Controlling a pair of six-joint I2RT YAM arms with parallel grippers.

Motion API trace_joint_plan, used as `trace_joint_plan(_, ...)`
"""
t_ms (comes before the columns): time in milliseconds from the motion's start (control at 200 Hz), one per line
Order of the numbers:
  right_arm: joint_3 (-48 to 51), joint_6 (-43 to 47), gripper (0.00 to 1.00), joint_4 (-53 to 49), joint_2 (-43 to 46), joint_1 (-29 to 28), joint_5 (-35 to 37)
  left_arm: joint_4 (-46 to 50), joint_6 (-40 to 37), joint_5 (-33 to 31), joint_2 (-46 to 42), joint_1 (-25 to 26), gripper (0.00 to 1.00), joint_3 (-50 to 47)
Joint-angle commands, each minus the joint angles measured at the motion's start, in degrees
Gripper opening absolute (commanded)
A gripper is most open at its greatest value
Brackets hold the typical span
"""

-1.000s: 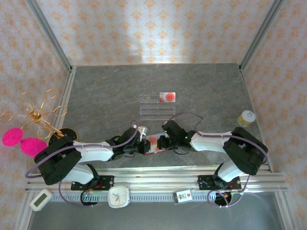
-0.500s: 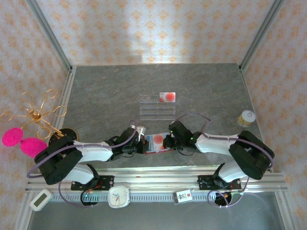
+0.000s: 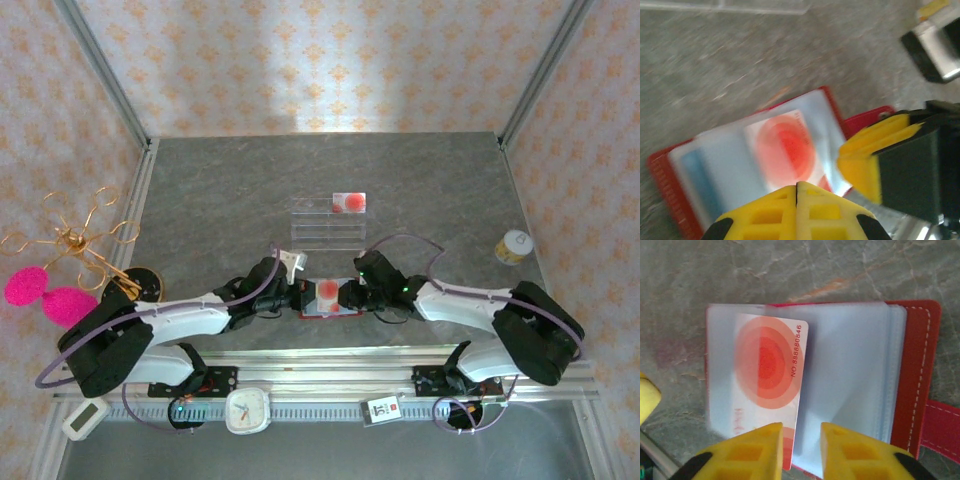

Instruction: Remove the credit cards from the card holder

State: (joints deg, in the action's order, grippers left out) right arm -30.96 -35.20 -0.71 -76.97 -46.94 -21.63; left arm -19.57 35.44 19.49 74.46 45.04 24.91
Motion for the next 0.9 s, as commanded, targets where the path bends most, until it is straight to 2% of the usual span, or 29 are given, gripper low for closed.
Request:
trace_joint_plan(0,-1.36,1.64,0.27,-1.23,1.62,1.05,0.24,-2.44,-1.52,1.72,3.81,1.57,0.0,3.11)
trace_joint_plan(165,-1.51,2.12,0.29,0.86,0.22,2.81,-3.42,-3.05,-1.52,1.04,8.73,1.97,0.0,4.27)
trace_joint_plan(385,-2.22,3.05,0.32,3.48,-2.56,2.84,-7.36,1.83,-3.36,-2.25,5.67,1.83,0.0,3.21)
trace_joint_plan(896,-3.76,2.37,0.3,5.9,-9.38,2.85,-8.06,2.65,-2.92,-5.28,11.7,1.77,0.0,1.02)
